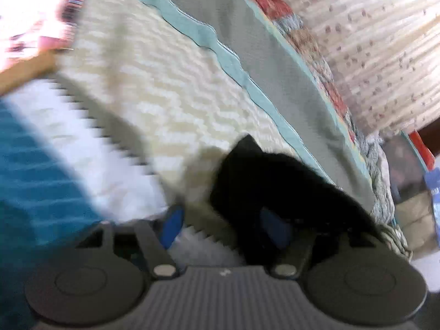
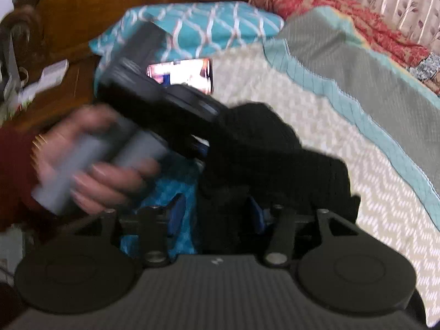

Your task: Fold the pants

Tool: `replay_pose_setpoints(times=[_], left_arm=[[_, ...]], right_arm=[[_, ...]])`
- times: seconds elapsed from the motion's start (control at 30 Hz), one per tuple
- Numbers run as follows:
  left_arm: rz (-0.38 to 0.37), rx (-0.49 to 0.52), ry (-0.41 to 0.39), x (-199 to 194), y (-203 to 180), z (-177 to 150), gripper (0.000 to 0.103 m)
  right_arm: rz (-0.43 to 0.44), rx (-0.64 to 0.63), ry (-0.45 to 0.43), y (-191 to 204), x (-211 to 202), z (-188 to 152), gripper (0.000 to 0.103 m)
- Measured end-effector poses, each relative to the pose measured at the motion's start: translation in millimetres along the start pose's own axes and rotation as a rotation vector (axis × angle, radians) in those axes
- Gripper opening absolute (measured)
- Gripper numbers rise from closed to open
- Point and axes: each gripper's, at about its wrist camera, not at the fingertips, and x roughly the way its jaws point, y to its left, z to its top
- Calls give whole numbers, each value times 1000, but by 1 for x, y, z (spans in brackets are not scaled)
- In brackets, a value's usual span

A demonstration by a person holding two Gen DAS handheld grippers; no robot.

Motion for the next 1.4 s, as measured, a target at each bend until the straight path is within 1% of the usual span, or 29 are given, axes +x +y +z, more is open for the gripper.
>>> replay_pose_setpoints(times=[0.03, 0.07, 0.1, 0.13, 0.2, 0.23, 0.27, 0.37, 0.4, 0.47, 0.57, 0.63, 0.73, 0.77, 0.8, 0.83, 0.87, 0.9, 0.93, 1.0, 1.07, 1.1, 1.13, 1.17, 1.2, 1.23, 1.3, 1.33, 1.4], left_arm=[[-19, -20, -17, -12, 6, -4, 67], [-36, -51, -40, -22, 15, -9, 75], [-40, -77, -59, -27, 19, -8, 77], [-43, -99, -74, -30, 24, -10, 78], [-40, -109, -73, -21, 24, -5, 78], [-32, -117, -75, -17, 23, -4, 78], [-35, -126, -79, -17, 21, -3, 82], [-98, -171, -102, -16, 13, 8, 84], [-119, -185, -128, -22, 14, 10, 86], [-133, -187, -169, -42, 21, 11, 97], [-96, -160, -217, -53, 20, 20, 97], [-66, -132, -183, -48, 15, 23, 97], [-50, -63, -85, -21, -2, 18, 97], [-36, -48, -60, -13, -5, 15, 97], [-18, -40, -33, -7, -5, 8, 97], [-10, -35, -15, -3, -6, 1, 97], [-9, -25, -14, -3, -6, -4, 97], [-16, -7, -26, -5, -8, -8, 97], [-29, 0, -31, -8, -7, -10, 97], [-55, -23, -38, -14, -2, -9, 97], [-48, -58, -49, -23, 6, -7, 97], [-54, -66, -62, -27, 8, -8, 97], [-62, -70, -76, -30, 10, -8, 97], [-63, -74, -82, -31, 11, -9, 97], [-63, -76, -81, -32, 11, -10, 97], [-65, -74, -72, -30, 10, -12, 97], [-78, -54, -43, -23, 4, -15, 97], [-86, -37, -29, -19, -1, -18, 98], [-95, 2, -8, -15, -7, -24, 98]], right_arm=[[6, 6, -1, -2, -3, 0, 53], [25, 28, -11, -5, -8, 1, 53], [39, 53, -25, -8, -14, 3, 53], [50, 82, -42, -13, -18, 4, 53], [55, 160, -81, -25, -25, 8, 53], [44, 200, -102, -32, -28, 10, 53], [22, 226, -119, -35, -28, 9, 53], [-71, 316, -155, -50, -38, 6, 53], [-91, 339, -157, -55, -39, 3, 53], [-138, 376, -149, -65, -40, -5, 53], [-170, 458, -103, -85, -30, -10, 52], [-168, 476, -73, -99, -14, -2, 53], [-159, 479, -7, -117, 18, 16, 53], [-164, 461, 26, -121, 34, 23, 53], [-179, 442, 54, -123, 45, 26, 46], [-165, 426, 82, -122, 55, 29, 27], [-137, 411, 105, -122, 61, 31, 3], [-133, 388, 102, -119, 63, 37, 2], [-122, 365, 67, -116, 58, 45, 2], [-63, 356, -39, -114, 43, 69, 2], [-81, 336, -93, -112, 34, 92, 2], [-94, 305, -102, -110, 32, 102, 4], [-105, 270, -93, -108, 32, 109, 9], [-110, 240, -70, -108, 33, 111, 18], [-93, 210, -21, -110, 38, 110, 44], [-90, 197, 24, -113, 43, 103, 62], [-127, 207, 81, -122, 52, 83, 62], [-116, 228, 116, -127, 58, 74, 63], [-89, 326, 177, -141, 69, 51, 65]])
